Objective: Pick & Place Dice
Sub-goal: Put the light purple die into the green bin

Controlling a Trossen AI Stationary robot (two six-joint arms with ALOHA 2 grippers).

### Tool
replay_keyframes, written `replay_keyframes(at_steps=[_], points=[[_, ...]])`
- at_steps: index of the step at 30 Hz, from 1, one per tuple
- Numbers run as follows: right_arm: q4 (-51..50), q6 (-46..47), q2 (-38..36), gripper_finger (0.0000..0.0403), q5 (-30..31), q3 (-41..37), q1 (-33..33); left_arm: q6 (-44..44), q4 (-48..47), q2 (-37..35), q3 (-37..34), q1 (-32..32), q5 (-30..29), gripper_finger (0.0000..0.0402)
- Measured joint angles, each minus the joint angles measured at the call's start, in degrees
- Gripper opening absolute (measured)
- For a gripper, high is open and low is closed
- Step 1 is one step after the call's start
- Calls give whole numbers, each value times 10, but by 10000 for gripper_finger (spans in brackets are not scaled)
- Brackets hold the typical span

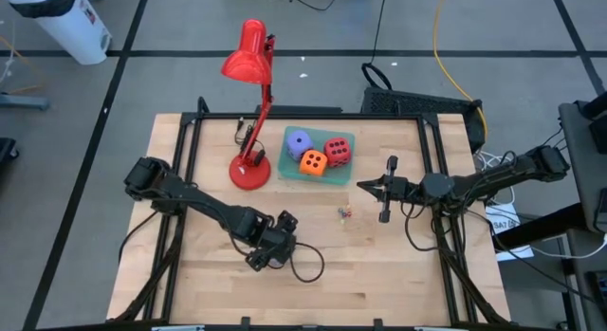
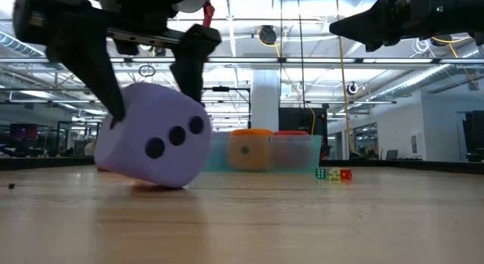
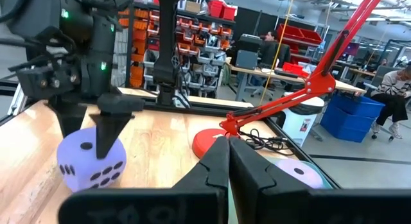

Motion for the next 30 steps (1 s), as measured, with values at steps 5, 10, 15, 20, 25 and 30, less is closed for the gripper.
replay_keyframes(at_steps=[5, 10, 15, 20, 25, 30], points=[[0, -1, 0, 2, 0, 0, 0, -2, 0, -35, -1, -21, -31, 399], [0, -1, 0, 2, 0, 0, 0, 0, 1, -58, 1, -30, -40, 399], [0, 3, 1, 2, 0, 0, 0, 3, -15, -65, 1, -7, 16, 399], [8, 4, 9, 2, 0, 0, 0, 19, -25, -56, 1, 40, 62, 399], [12, 1, 11, 2, 0, 0, 0, 43, -24, -57, 2, 70, 101, 399], [12, -5, 11, 2, 0, 0, 0, 33, -26, -57, 2, 80, 151, 399]])
